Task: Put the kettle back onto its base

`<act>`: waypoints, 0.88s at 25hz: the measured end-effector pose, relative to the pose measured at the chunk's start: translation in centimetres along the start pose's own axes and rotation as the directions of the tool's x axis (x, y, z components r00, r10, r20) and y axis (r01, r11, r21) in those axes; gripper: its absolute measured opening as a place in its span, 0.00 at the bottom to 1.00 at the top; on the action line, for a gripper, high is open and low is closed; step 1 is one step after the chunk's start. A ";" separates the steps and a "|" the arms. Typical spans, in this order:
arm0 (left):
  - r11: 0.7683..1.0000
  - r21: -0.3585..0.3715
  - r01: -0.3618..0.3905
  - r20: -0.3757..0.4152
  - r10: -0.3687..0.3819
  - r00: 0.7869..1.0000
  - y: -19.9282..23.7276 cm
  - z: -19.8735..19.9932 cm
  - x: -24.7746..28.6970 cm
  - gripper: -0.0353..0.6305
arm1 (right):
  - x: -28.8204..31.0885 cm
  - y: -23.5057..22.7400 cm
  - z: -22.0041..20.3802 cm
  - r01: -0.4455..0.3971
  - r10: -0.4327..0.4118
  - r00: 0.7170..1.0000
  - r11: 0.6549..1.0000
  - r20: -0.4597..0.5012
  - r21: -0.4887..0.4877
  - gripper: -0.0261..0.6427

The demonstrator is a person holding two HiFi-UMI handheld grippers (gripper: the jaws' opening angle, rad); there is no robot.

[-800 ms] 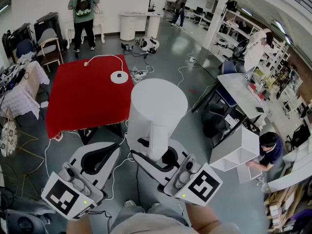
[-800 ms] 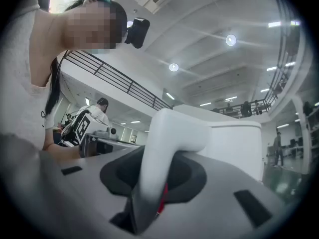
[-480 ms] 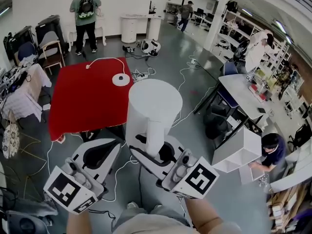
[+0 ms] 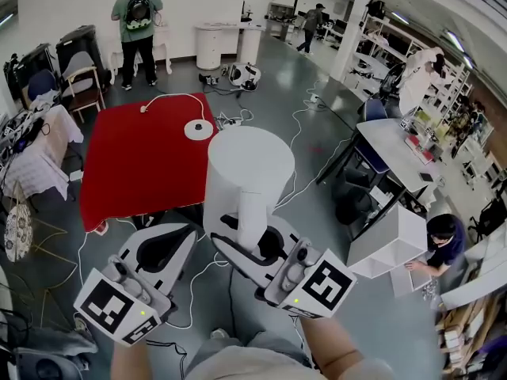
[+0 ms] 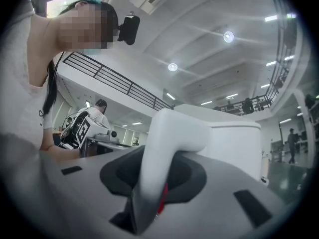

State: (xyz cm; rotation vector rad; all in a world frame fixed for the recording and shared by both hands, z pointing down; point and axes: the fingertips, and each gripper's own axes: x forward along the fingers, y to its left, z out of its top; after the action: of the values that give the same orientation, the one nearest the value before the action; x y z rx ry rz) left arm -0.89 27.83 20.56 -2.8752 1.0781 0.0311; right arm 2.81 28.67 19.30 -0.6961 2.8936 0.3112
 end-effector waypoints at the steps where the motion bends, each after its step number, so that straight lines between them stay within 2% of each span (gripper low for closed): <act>1: 1.000 0.000 0.003 0.001 -0.003 1.000 0.2 -0.1 0.0 0.06 | 0.1 -0.1 -0.1 0.001 -0.001 1.000 1.000 0.002 0.002 0.20; 6: 1.000 -0.002 0.009 -0.002 -0.009 1.000 2.9 -0.9 -0.1 0.06 | 2.5 -0.8 -0.9 0.010 -0.010 1.000 1.000 -0.009 -0.016 0.20; 12: 1.000 -0.018 -0.016 -0.006 0.016 1.000 6.4 -1.8 1.7 0.06 | 4.8 -3.8 -2.1 0.001 -0.002 1.000 0.999 -0.015 -0.043 0.20; 16: 0.999 -0.024 -0.046 0.001 0.046 0.999 8.9 -1.9 4.5 0.06 | 5.8 -7.3 -2.9 -0.020 0.018 1.000 0.999 -0.025 -0.046 0.20; 22: 0.993 -0.025 -0.116 0.000 0.116 0.993 12.9 -1.6 10.3 0.06 | 7.6 -14.0 -3.4 -0.098 0.097 0.995 0.994 -0.010 -0.053 0.20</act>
State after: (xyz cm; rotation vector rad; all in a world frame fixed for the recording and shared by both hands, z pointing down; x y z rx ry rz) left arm -1.62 11.21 20.97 -2.8295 1.2526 0.0536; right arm 2.29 12.41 18.82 -0.5661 2.9422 0.3995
